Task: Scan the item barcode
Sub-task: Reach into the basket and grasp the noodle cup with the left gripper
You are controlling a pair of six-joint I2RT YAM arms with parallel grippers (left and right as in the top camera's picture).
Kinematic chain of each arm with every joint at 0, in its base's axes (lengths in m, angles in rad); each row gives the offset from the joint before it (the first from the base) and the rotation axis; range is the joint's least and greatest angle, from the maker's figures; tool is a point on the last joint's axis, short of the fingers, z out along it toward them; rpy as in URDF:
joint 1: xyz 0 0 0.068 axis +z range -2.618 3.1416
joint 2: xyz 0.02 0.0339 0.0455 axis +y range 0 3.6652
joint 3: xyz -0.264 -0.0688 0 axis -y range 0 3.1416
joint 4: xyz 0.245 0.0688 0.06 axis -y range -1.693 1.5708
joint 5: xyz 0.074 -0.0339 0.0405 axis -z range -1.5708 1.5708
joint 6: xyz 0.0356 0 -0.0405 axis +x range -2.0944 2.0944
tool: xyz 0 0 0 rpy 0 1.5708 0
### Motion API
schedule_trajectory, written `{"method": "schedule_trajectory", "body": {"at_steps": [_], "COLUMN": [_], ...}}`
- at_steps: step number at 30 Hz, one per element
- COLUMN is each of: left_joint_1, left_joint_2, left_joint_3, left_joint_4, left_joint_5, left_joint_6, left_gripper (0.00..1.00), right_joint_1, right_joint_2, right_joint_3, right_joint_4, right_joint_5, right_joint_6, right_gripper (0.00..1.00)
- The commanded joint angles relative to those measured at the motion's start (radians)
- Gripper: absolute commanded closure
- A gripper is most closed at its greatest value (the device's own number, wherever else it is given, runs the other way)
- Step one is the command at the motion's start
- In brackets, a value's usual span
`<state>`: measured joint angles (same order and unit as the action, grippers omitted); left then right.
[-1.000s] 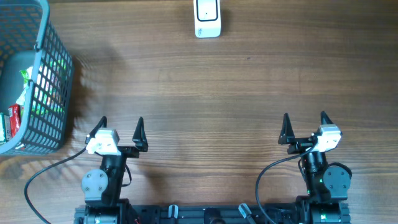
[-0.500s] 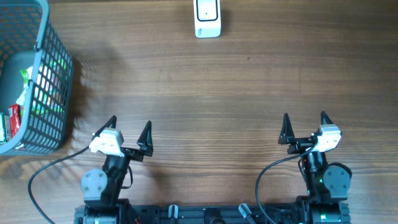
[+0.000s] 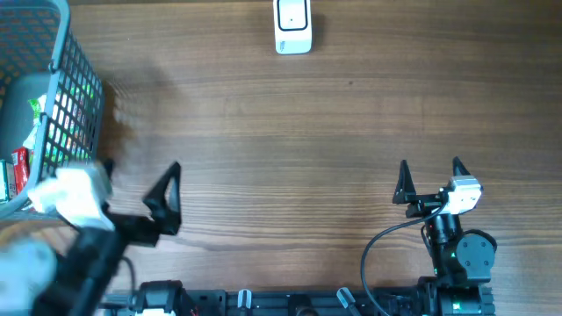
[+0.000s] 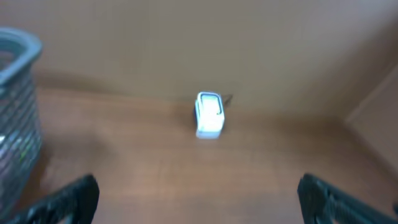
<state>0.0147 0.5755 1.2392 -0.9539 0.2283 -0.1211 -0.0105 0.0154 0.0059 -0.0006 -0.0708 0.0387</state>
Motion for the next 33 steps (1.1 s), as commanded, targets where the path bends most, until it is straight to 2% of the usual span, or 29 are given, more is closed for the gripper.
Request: {"method": "schedule_trajectory", "body": {"at_steps": [1,5,7,10,14,19,22,24,28,33], "left_joint_1": [0.003,0.007,0.024,0.068,0.122,0.156,0.216,0.265,0.487,0.702], "left_joint_2": [0.351,0.713,0.861,1.054,1.181,1.251,1.255,1.248,1.237,1.249], "left_joint_3": [0.429,0.889,1.069,1.264,1.284,1.284,1.285,1.285,1.284,1.234], "left_joint_4": [-0.248,-0.552,-0.659,-0.730,-0.730,-0.714,-0.713,-0.717,-0.731,-0.719], "left_joint_5": [-0.158,-0.289,-0.301,-0.294,-0.245,-0.241,-0.432,-0.499,-0.490,-0.334], "left_joint_6": [0.092,0.093,0.109,0.137,0.178,0.176,0.000,-0.072,-0.188,-0.180], "left_gripper": [0.00,0.00,0.00,0.00,0.00,0.00,0.00,0.00,0.00,0.00], "right_joint_1": [-0.003,-0.003,-0.003,-0.003,-0.003,-0.003,-0.003,-0.003,-0.003,-0.003], "right_joint_2": [-0.006,-0.006,-0.006,-0.006,-0.006,-0.006,-0.006,-0.006,-0.006,-0.006], "right_joint_3": [-0.001,-0.001,-0.001,-0.001,-0.001,-0.001,-0.001,-0.001,-0.001,-0.001], "right_joint_4": [0.003,0.003,0.003,0.003,0.003,0.003,0.003,0.003,0.003,0.003], "right_joint_5": [0.002,0.002,0.002,0.002,0.002,0.002,0.002,0.002,0.002,0.002], "right_joint_6": [-0.012,-0.012,-0.012,-0.012,-0.012,-0.012,-0.012,-0.012,-0.012,-0.012], "right_gripper": [0.00,0.00,0.00,0.00,0.00,0.00,0.00,0.00,0.00,0.00]}}
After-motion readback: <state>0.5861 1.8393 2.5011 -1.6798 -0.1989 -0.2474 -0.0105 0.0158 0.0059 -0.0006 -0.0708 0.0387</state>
